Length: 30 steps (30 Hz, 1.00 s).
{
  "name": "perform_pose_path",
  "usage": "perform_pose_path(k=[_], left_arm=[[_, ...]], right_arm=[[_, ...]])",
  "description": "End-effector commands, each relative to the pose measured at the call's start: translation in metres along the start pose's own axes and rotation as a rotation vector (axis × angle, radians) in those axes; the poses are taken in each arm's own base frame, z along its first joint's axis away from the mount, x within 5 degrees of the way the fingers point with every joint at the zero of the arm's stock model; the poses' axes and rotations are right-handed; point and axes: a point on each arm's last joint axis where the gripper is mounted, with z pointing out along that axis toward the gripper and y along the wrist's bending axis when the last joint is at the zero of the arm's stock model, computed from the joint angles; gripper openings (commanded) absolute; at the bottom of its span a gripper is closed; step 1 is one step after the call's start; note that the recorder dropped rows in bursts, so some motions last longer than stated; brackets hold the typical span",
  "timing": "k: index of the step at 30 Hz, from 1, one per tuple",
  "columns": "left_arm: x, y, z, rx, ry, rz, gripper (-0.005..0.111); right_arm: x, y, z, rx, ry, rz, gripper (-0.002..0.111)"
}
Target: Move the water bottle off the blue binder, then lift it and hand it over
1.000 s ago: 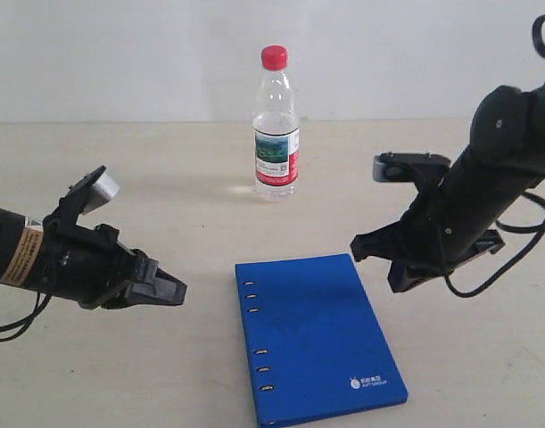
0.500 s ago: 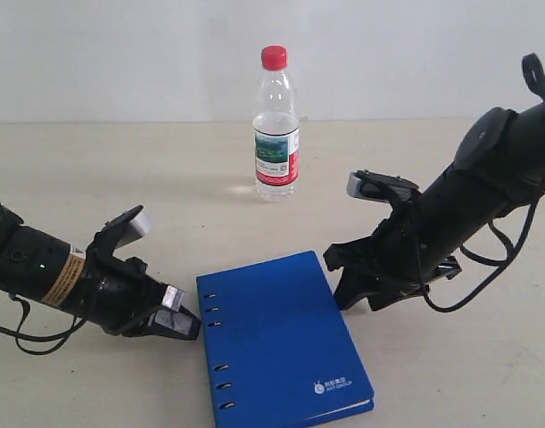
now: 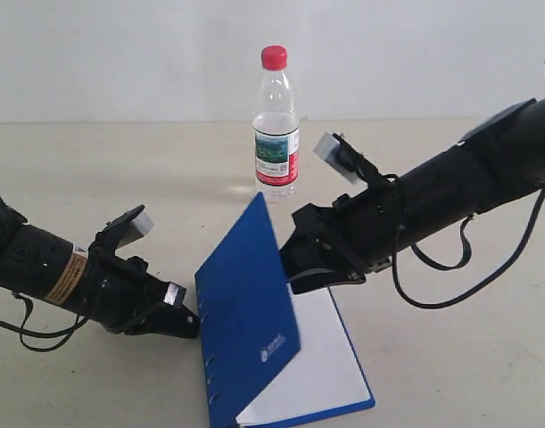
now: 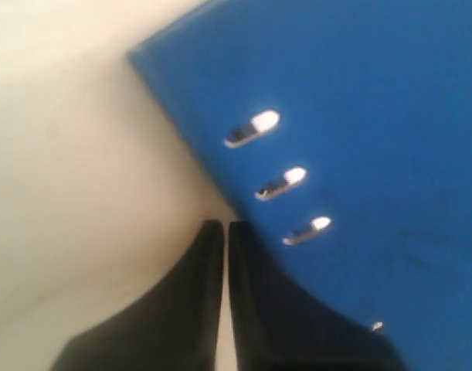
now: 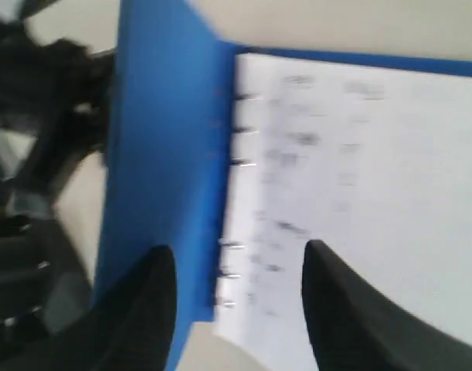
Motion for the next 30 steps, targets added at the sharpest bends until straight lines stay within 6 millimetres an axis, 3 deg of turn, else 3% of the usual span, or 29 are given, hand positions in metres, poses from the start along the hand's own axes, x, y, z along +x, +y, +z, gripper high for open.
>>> perform_pose_path(k=[1, 6, 9, 11, 15, 18, 21, 30], left_arm=[[0.0, 0.002, 0.004, -0.021, 0.008, 0.004, 0.005], [-0.002, 0.002, 0.004, -0.021, 0.005, 0.006, 0.005], [-0.001, 0.002, 0.004, -0.021, 0.009, 0.01, 0.005], [-0.001, 0.002, 0.004, -0.021, 0.009, 0.01, 0.005], [-0.001, 0.002, 0.004, -0.021, 0.009, 0.008, 0.005], [-0.001, 0.002, 0.004, -0.022, 0.011, 0.012, 0.005], [-0.001, 0.002, 0.004, -0.022, 0.011, 0.012, 0.005], [-0.001, 0.002, 0.004, -0.013, 0.013, 0.012, 0.005]], right_arm=[[-0.003, 0.017, -0.007, -0.083, -0.031, -0.044, 0.046], [-0.004, 0.014, -0.009, -0.048, -0.04, -0.038, 0.046], [-0.011, 0.02, -0.034, -0.042, -0.101, -0.053, 0.046], [-0.01, 0.022, -0.04, -0.009, -0.096, -0.046, 0.046], [-0.005, 0.024, -0.031, 0.023, -0.046, -0.062, 0.046], [0.008, 0.002, -0.017, 0.204, 0.027, 0.01, 0.047], [0.012, -0.016, -0.014, 0.306, 0.064, 0.073, 0.055], [0.016, -0.033, 0.003, 0.283, 0.094, 0.131, 0.058]])
